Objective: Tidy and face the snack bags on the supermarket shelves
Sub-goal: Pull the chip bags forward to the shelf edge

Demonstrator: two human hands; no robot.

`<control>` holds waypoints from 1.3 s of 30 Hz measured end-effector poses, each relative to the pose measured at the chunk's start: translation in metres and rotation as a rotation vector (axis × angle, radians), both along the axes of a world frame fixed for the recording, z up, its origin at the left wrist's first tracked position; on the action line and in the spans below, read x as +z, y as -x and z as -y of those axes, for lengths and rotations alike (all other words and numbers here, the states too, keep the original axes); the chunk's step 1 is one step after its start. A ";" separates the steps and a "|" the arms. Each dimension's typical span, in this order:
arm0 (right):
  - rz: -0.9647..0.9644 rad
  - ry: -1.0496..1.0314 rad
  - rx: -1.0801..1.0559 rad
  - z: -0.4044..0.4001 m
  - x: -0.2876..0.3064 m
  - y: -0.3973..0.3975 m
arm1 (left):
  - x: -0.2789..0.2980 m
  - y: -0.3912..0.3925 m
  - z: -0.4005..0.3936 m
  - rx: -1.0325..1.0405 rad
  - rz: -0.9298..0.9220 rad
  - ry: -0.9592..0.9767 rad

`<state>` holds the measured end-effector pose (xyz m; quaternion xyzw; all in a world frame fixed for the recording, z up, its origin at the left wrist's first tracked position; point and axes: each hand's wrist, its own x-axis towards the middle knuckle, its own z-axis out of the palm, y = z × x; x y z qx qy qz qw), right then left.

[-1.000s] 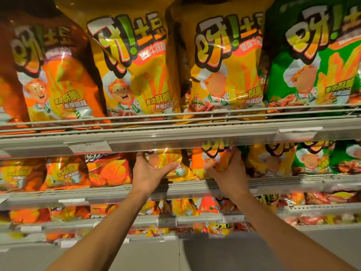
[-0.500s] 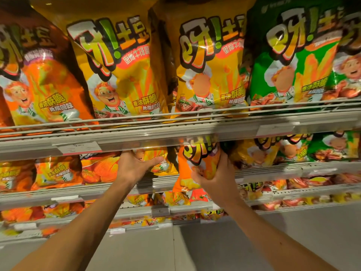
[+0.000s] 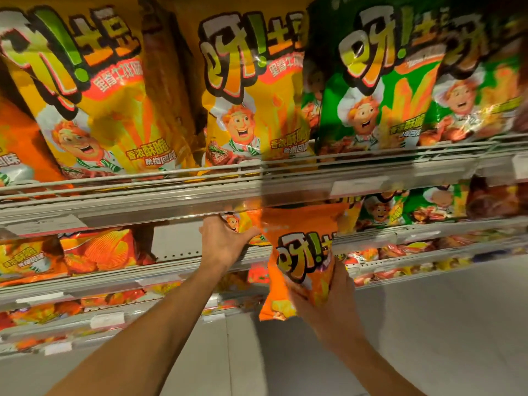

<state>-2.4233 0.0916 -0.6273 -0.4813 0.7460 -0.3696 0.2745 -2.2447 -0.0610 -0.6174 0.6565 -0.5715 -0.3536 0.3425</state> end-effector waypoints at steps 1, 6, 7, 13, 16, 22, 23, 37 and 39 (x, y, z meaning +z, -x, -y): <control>0.006 -0.002 -0.016 -0.004 0.002 0.006 | -0.002 0.010 0.000 0.001 0.011 -0.011; 0.044 -0.023 -0.052 -0.017 0.002 0.017 | -0.011 0.031 0.000 -0.034 -0.002 -0.032; 0.062 -0.034 -0.049 -0.019 0.000 0.017 | -0.013 0.033 -0.001 -0.036 -0.005 -0.026; 0.095 -0.052 -0.041 -0.026 -0.002 0.004 | -0.013 0.027 -0.004 -0.125 -0.026 -0.021; 0.100 -0.051 -0.008 -0.025 0.001 -0.015 | -0.016 0.000 -0.012 -0.208 -0.019 -0.020; 0.058 -0.031 0.038 -0.012 0.008 -0.088 | -0.016 -0.098 -0.054 -0.178 0.425 0.225; 0.044 -0.026 0.052 -0.008 0.009 -0.103 | -0.015 -0.117 -0.060 -0.163 0.492 0.249; -0.096 0.062 0.006 0.113 0.030 -0.216 | -0.029 -0.240 -0.086 -0.222 0.925 0.127; -0.128 0.064 -0.019 0.126 0.028 -0.220 | -0.030 -0.240 -0.086 -0.235 0.930 0.098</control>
